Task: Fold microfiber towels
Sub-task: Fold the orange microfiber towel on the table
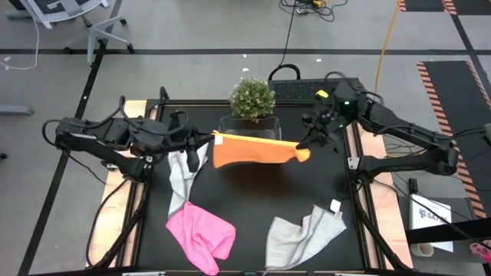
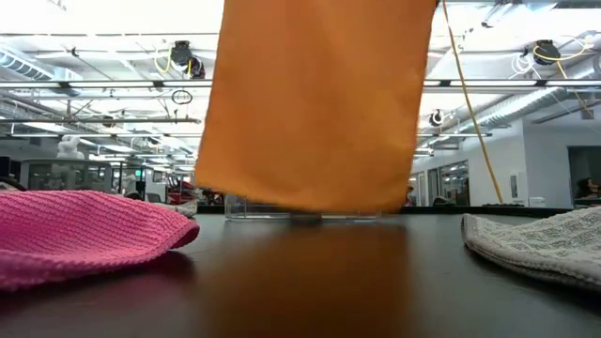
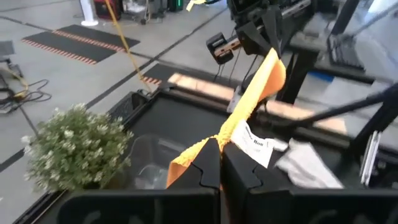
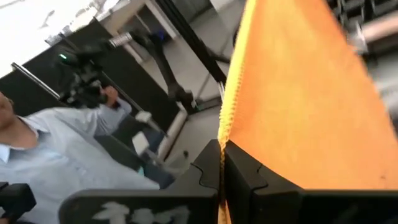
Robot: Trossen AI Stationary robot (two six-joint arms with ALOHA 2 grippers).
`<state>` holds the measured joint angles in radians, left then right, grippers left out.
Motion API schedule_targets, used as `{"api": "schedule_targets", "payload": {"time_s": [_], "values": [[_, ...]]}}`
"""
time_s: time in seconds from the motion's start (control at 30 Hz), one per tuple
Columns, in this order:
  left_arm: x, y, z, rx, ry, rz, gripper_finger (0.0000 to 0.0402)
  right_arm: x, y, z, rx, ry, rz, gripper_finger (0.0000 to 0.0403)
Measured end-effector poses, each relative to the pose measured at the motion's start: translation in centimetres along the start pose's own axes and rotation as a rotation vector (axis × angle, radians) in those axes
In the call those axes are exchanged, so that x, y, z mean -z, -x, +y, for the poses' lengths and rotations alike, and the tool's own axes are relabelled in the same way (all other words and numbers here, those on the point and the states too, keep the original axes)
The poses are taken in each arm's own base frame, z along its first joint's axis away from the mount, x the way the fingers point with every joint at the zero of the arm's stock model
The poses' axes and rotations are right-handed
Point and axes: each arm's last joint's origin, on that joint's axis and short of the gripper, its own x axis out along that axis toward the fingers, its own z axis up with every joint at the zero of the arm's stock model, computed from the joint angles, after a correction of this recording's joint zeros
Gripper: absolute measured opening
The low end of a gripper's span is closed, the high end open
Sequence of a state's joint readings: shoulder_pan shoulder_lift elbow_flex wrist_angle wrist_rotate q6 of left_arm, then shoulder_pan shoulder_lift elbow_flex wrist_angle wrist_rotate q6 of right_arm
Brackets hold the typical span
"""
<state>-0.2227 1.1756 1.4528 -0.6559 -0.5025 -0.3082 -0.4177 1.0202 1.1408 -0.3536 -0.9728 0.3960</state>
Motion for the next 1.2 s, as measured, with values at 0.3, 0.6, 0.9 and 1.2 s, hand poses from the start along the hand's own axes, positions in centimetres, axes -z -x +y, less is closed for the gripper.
{"api": "schedule_targets", "payload": {"time_s": [0.3, 0.6, 0.9, 1.2], "values": [[2.7, -1.7, -1.1, 0.034, 0.069, 0.258, 0.0, 2.0, -1.8, -1.0, 0.055, -0.116, 0.163, 0.0], [5.6, -3.8, -5.3, 0.196, 0.188, 0.485, 0.0001, 5.0, -5.4, 1.4, 0.039, -0.259, 0.307, 0.0], [8.0, -4.1, -8.7, 0.254, 0.307, 0.652, 0.0001, 11.8, -9.7, 0.9, 0.027, -0.4, 0.348, 0.0], [8.7, -4.3, -9.4, 0.206, 0.343, 0.651, 0.0001, 17.0, -10.6, -0.4, -0.127, -0.492, 0.141, 0.0]]}}
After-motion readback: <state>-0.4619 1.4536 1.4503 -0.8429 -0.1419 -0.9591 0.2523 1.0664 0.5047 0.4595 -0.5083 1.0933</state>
